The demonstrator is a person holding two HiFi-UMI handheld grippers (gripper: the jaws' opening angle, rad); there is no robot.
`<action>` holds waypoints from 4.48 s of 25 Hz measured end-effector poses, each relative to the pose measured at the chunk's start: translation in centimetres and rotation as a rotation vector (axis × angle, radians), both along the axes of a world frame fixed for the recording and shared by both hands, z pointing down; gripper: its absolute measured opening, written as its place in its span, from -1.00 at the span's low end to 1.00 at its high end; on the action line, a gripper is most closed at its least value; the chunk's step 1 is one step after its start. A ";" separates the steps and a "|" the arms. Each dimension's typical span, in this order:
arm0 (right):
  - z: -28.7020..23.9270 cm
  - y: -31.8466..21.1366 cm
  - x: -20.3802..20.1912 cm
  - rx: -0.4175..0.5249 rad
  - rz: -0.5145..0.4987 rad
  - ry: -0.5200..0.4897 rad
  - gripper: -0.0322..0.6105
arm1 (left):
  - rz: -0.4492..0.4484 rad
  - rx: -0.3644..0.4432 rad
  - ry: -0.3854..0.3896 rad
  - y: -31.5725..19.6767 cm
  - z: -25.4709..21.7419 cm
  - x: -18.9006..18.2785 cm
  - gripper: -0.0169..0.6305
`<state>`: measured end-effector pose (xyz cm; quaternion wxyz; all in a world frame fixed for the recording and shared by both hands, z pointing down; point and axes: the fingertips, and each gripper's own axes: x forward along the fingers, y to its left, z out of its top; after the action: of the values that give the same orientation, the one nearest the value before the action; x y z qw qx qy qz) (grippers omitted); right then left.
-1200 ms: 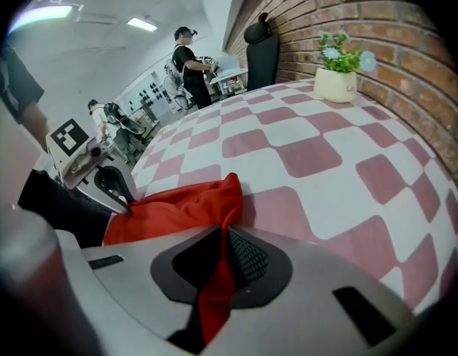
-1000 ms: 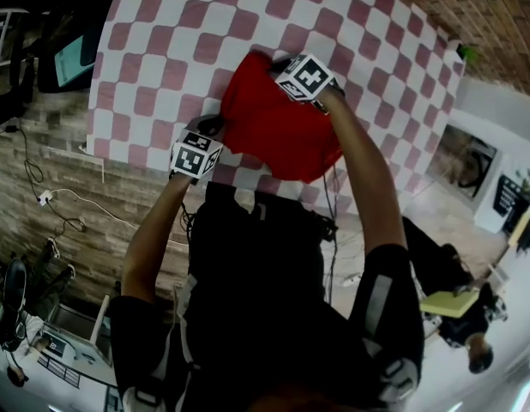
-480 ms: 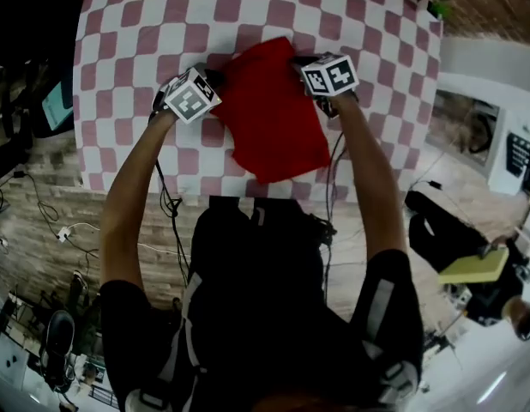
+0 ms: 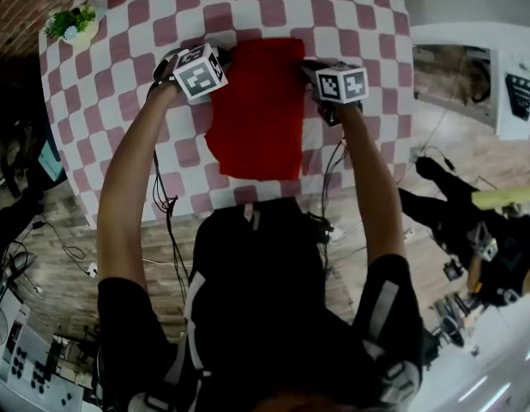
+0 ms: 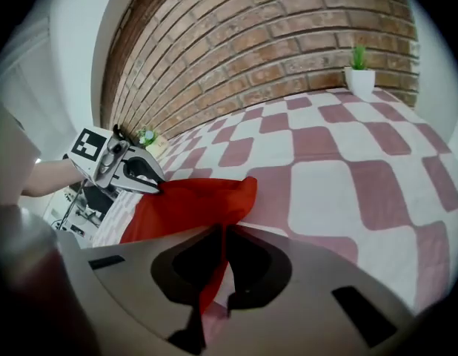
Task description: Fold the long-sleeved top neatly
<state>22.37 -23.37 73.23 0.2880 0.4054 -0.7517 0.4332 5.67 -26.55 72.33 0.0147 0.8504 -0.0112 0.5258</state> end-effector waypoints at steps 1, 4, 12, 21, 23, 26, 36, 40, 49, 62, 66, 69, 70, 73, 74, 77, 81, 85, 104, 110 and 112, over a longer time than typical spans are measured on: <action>0.0 0.2 0.7 0.002 0.017 -0.002 -0.82 | 0.019 0.002 -0.003 -0.2 0.0 0.8 -0.81; 0.5 0.6 1.6 0.005 0.030 0.011 -0.82 | 0.035 -0.002 -0.002 -0.5 0.1 2.1 -0.81; 0.7 0.3 1.6 0.016 -0.043 0.086 -0.79 | -0.024 -0.038 0.001 -0.4 0.5 2.0 -0.81; -2.1 -1.7 3.2 0.060 -0.353 0.249 -0.30 | 0.032 0.007 -0.017 -0.4 0.2 2.1 -0.81; -2.7 -2.3 2.5 0.043 -0.465 0.245 -0.21 | 0.045 0.008 -0.016 -0.6 0.2 2.1 -0.81; -2.3 -3.8 2.2 0.034 -0.612 0.286 -0.18 | 0.068 -0.001 -0.025 -0.7 1.0 2.0 -0.81; 0.6 -4.4 1.5 -0.035 -0.871 0.407 -0.32 | 0.094 -0.027 -0.012 -0.7 0.3 2.1 -0.81; 0.8 -4.3 1.5 -0.036 -0.869 0.396 -0.58 | 0.105 -0.026 -0.006 -0.9 1.5 2.0 -0.81; -1.7 -3.1 -0.1 0.040 -0.798 0.407 -0.69 | 0.105 0.051 -0.033 -0.6 0.2 1.4 -0.81; -11.9 0.6 -0.3 0.355 -0.632 0.617 -0.69 | 0.090 0.415 0.067 2.6 -8.5 0.5 -0.81; -14.7 3.8 -1.2 0.453 -0.591 0.669 -0.69 | 0.091 0.476 0.096 5.1 -11.4 -0.4 -0.81; -16.3 6.7 -1.7 0.518 -0.557 0.699 -0.69 | 0.090 0.512 0.128 7.6 -13.2 -0.8 -0.81; -16.7 7.8 -1.9 0.535 -0.545 0.704 -0.69 | 0.095 0.521 0.137 8.6 -13.6 -1.0 -0.81; -17.6 11.2 -2.7 0.568 -0.528 0.715 -0.69 | 0.122 0.552 0.146 11.6 -14.6 -1.8 -0.81; -17.9 12.3 -3.0 0.578 -0.527 0.719 -0.69 | 0.130 0.564 0.147 12.5 -14.9 -2.1 -0.81; -18.6 15.6 -3.8 0.605 -0.523 0.735 -0.69 | 0.146 0.596 0.156 15.1 -15.8 -2.8 -0.81; -18.5 20.2 -5.3 0.623 -0.524 0.762 -0.69 | 0.139 0.606 0.180 18.8 -15.8 -4.0 -0.81; -16.4 24.7 -6.6 0.628 -0.558 0.798 -0.69 | 0.158 0.592 0.179 22.8 -14.1 -5.2 -0.81; -3.9 31.7 -8.5 0.409 -0.609 0.708 -0.69 | 0.245 0.419 -0.021 29.1 -1.4 -7.1 -0.81; -2.6 32.1 -8.7 0.380 -0.589 0.637 -0.64 | 0.155 0.263 -0.014 30.6 -0.9 -6.9 -0.60; -2.7 32.7 -8.9 0.360 -0.591 0.586 -0.50 | 0.127 0.199 0.008 31.6 -2.0 -7.1 -0.44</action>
<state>13.46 9.32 70.54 0.5249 0.3225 -0.7853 0.0618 -1.44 5.00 70.33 -0.1030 0.8487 -0.0095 0.5187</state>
